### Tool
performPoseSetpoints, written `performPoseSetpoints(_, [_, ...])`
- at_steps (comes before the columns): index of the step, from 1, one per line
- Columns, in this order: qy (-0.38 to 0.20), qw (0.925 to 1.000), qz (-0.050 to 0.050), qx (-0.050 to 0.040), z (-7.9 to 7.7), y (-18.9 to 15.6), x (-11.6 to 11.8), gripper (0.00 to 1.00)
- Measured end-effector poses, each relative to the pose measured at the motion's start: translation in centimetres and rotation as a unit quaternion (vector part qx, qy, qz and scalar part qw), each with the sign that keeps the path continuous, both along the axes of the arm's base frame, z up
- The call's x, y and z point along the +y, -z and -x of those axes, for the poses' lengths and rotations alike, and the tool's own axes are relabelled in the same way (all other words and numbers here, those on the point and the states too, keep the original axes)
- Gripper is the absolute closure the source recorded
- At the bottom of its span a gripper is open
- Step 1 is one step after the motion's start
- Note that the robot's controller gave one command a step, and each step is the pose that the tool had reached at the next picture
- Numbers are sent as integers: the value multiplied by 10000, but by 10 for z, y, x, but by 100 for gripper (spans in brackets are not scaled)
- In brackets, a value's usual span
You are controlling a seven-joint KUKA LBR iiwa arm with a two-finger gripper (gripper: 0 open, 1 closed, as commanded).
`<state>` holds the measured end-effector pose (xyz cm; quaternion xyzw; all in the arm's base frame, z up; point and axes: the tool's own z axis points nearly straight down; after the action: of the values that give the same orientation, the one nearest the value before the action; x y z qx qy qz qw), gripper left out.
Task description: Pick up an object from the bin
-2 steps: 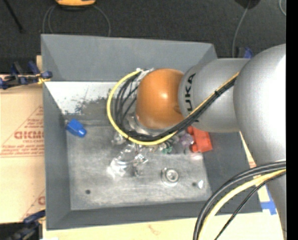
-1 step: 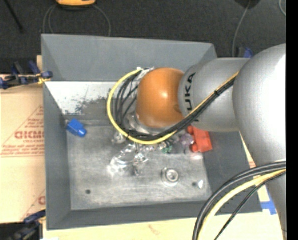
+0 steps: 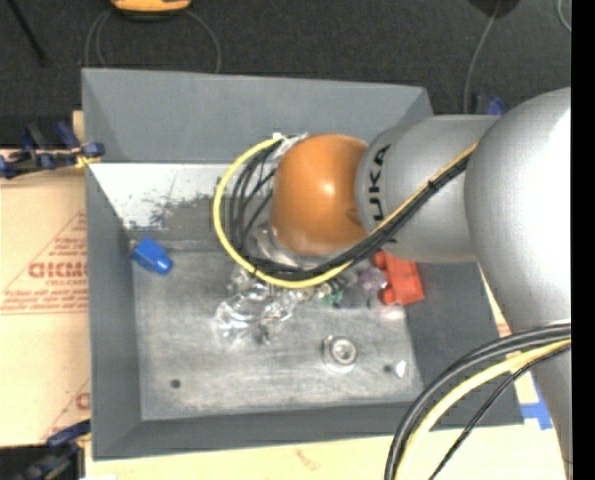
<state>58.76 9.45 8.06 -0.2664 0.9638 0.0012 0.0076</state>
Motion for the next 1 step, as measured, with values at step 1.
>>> performPoseSetpoints(1, [44, 10000, 30, 28, -2, -66, -1, 100])
